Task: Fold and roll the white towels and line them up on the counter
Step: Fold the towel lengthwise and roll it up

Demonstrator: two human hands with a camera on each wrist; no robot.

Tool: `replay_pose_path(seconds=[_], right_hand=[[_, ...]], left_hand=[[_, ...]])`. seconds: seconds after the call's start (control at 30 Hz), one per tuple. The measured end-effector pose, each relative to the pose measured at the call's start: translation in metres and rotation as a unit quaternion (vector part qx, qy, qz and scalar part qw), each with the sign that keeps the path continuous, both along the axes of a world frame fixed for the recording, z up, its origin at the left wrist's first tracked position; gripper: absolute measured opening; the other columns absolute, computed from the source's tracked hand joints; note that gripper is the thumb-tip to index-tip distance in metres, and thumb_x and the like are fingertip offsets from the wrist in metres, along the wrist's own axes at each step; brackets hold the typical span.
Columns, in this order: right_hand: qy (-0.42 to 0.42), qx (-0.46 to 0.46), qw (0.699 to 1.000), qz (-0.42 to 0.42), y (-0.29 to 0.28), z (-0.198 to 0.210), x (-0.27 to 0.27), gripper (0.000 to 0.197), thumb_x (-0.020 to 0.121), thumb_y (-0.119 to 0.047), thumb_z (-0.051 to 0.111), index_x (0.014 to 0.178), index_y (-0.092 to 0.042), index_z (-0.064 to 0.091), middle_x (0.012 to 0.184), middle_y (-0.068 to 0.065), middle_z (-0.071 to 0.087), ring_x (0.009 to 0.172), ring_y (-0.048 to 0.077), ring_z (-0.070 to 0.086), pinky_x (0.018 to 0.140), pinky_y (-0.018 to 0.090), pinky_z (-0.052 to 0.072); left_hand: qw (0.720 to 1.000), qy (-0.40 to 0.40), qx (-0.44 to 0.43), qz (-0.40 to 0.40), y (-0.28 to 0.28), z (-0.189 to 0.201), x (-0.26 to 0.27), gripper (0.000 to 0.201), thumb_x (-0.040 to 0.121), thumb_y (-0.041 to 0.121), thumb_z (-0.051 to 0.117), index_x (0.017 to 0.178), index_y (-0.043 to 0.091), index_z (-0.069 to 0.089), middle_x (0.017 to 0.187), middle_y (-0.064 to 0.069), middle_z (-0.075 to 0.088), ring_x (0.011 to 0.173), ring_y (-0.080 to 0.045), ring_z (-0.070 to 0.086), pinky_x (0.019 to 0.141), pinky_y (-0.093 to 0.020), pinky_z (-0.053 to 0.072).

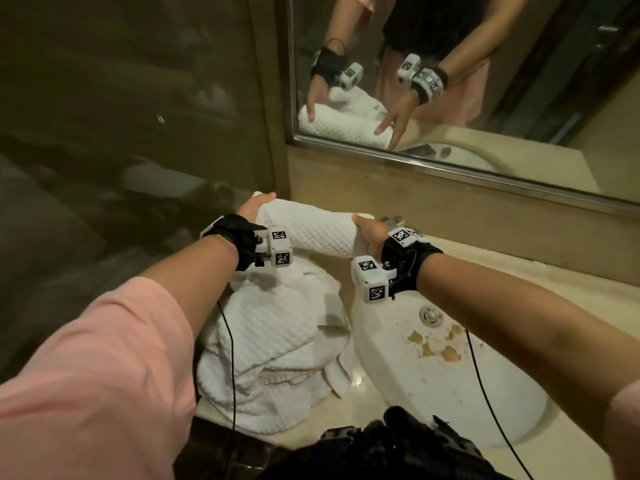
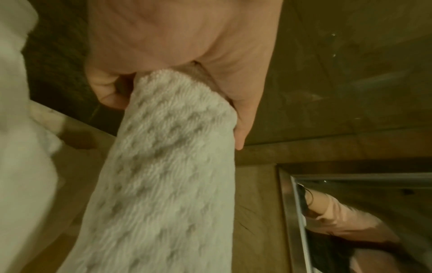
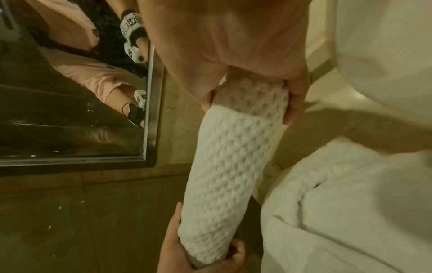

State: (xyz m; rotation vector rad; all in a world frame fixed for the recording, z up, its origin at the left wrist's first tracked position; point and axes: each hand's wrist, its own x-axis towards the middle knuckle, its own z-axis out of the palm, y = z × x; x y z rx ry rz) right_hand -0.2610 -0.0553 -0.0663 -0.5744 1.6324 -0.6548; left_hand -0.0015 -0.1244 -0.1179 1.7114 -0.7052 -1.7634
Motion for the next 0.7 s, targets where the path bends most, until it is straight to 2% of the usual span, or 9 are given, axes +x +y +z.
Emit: replay_pose_path(seconds=[0.07,0.13,0.23,0.33,0.43,0.5,0.6,0.67,0.7], right_hand=[[0.001,0.002,1.000,-0.009,-0.016,-0.020,0.000,0.050,0.085,-0.052,0.055,0.115,-0.012,0.055,0.120,0.011,0.062,0.104,0.034,0.061,0.097,0.048,0.046],[-0.005,-0.008,1.000,-0.019,-0.038,-0.053,-0.007,0.060,0.075,-0.056,0.056,0.117,-0.013,0.055,0.122,0.010,0.064,0.099,0.034,0.063,0.091,0.051,0.049],[-0.078,0.007,0.995,-0.060,-0.026,-0.021,0.012,0.034,0.085,-0.038,0.051,0.107,-0.011,0.053,0.106,0.011,0.063,0.086,0.029,0.061,0.078,0.038,0.051],[-0.044,0.000,0.997,-0.065,-0.026,-0.020,0.016,0.043,0.067,-0.030,0.066,0.104,-0.011,0.054,0.103,0.010,0.062,0.085,0.028,0.061,0.084,0.039,0.048],[-0.038,0.001,0.997,-0.068,-0.030,-0.029,0.019,0.045,0.070,-0.024,0.068,0.109,-0.008,0.055,0.106,0.010,0.064,0.089,0.029,0.062,0.090,0.046,0.046],[-0.036,0.005,0.996,-0.080,-0.036,-0.044,0.020,0.041,0.068,-0.026,0.068,0.103,-0.008,0.057,0.111,0.012,0.065,0.098,0.032,0.062,0.096,0.052,0.044],[-0.032,0.011,0.995,-0.092,-0.043,-0.059,0.020,0.047,0.070,-0.027,0.066,0.111,-0.004,0.059,0.118,0.013,0.065,0.103,0.031,0.063,0.097,0.047,0.048],[-0.020,0.028,0.997,-0.071,-0.054,-0.086,0.014,0.058,0.073,-0.035,0.066,0.121,-0.004,0.055,0.124,0.011,0.060,0.110,0.029,0.059,0.101,0.047,0.044],[-0.012,0.038,0.997,-0.059,-0.062,-0.110,0.007,0.074,0.066,-0.042,0.071,0.129,-0.008,0.050,0.131,0.010,0.055,0.118,0.030,0.055,0.102,0.049,0.043]], left_hand=[[1.000,0.015,0.009,0.016,0.006,0.006,-0.001,0.095,0.046,0.058,0.085,0.131,0.029,0.054,0.127,-0.010,0.061,0.100,-0.034,0.068,0.088,-0.049,0.050],[0.999,0.021,0.015,0.023,0.012,0.013,-0.007,0.088,0.051,0.059,0.083,0.129,0.027,0.056,0.121,-0.011,0.065,0.098,-0.033,0.069,0.086,-0.049,0.051],[0.999,0.039,0.025,0.025,0.011,0.018,-0.014,0.068,0.064,0.056,0.076,0.120,0.020,0.064,0.107,-0.012,0.072,0.096,-0.032,0.069,0.087,-0.046,0.051],[0.998,0.018,0.040,0.042,-0.009,-0.002,-0.011,0.090,0.045,0.060,0.085,0.126,0.029,0.059,0.113,-0.015,0.069,0.101,-0.036,0.067,0.092,-0.058,0.044],[0.996,0.028,0.039,0.077,-0.029,-0.034,-0.006,0.093,0.037,0.061,0.085,0.120,0.027,0.061,0.112,-0.015,0.067,0.098,-0.039,0.066,0.089,-0.058,0.044],[0.993,0.054,0.027,0.104,-0.023,-0.022,-0.011,0.069,0.048,0.056,0.079,0.105,0.019,0.064,0.101,-0.016,0.062,0.086,-0.037,0.064,0.079,-0.053,0.046],[0.985,0.106,0.003,0.136,-0.014,-0.009,-0.018,0.029,0.069,0.041,0.064,0.081,0.015,0.062,0.088,-0.013,0.064,0.072,-0.028,0.062,0.075,-0.037,0.044],[0.983,0.122,-0.006,0.140,-0.012,-0.009,-0.021,0.030,0.073,0.036,0.062,0.093,0.013,0.061,0.101,-0.015,0.064,0.081,-0.031,0.065,0.083,-0.040,0.044],[0.981,0.134,-0.005,0.138,-0.011,-0.010,-0.023,0.038,0.074,0.036,0.064,0.104,0.013,0.061,0.110,-0.016,0.064,0.091,-0.033,0.065,0.089,-0.043,0.043]])
